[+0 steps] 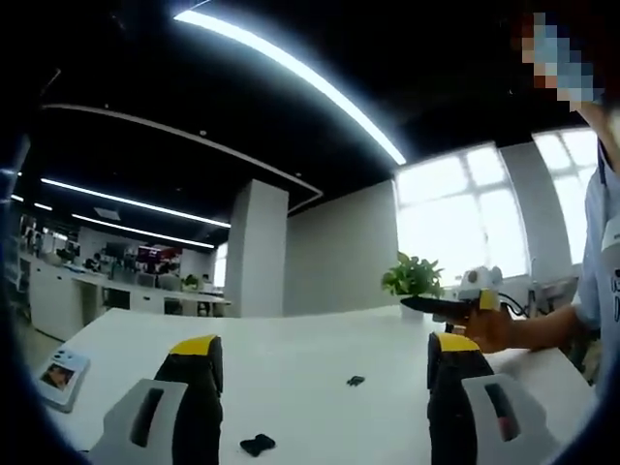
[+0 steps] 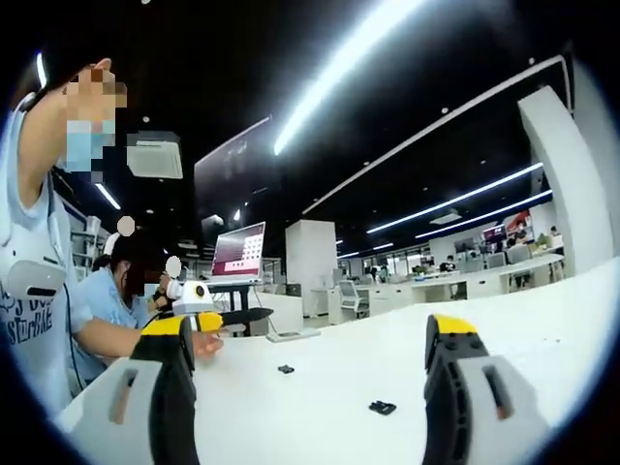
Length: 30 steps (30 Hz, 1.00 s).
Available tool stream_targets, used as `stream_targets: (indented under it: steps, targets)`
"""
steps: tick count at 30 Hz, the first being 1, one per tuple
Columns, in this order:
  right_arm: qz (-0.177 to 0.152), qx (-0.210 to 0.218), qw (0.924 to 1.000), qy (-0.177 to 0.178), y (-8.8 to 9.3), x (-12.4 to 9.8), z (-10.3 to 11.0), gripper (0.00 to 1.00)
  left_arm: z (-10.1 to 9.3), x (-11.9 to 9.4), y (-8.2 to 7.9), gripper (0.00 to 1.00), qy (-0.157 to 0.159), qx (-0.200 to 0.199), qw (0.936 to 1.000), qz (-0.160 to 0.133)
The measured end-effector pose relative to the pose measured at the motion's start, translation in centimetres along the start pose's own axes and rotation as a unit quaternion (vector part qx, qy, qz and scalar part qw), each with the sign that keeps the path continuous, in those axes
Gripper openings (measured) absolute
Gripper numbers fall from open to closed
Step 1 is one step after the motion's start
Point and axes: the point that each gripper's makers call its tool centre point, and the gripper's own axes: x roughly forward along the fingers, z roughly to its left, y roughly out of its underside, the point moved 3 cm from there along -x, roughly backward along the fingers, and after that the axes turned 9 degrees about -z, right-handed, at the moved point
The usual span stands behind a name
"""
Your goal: Snap the two parts of the plastic buckle together until the buckle closes and remains connected.
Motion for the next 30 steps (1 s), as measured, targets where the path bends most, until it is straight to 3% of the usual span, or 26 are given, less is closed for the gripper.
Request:
stream_targets:
  steps: [8, 24, 30]
  targets:
    - [-0.003, 0.009, 0.9999, 0.013, -0.1, -0.1, -0.5, 1.00, 0.6, -0.1, -0.4, 0.85, -0.011, 0.017, 0.9997, -0.013]
    - [-0.008, 0.022, 0.9993, 0.028, -0.3, -0.4, -1.1, 1.00, 1.2, -0.1, 0.5, 0.83, -0.026, 0.029, 0.9992, 0.012]
    - [-0.003, 0.014, 0.9991, 0.039, -0.1, -0.5, -1.3, 1.00, 1.2, -0.2, 0.3, 0.83, -0.028, 0.024, 0.9993, 0.008]
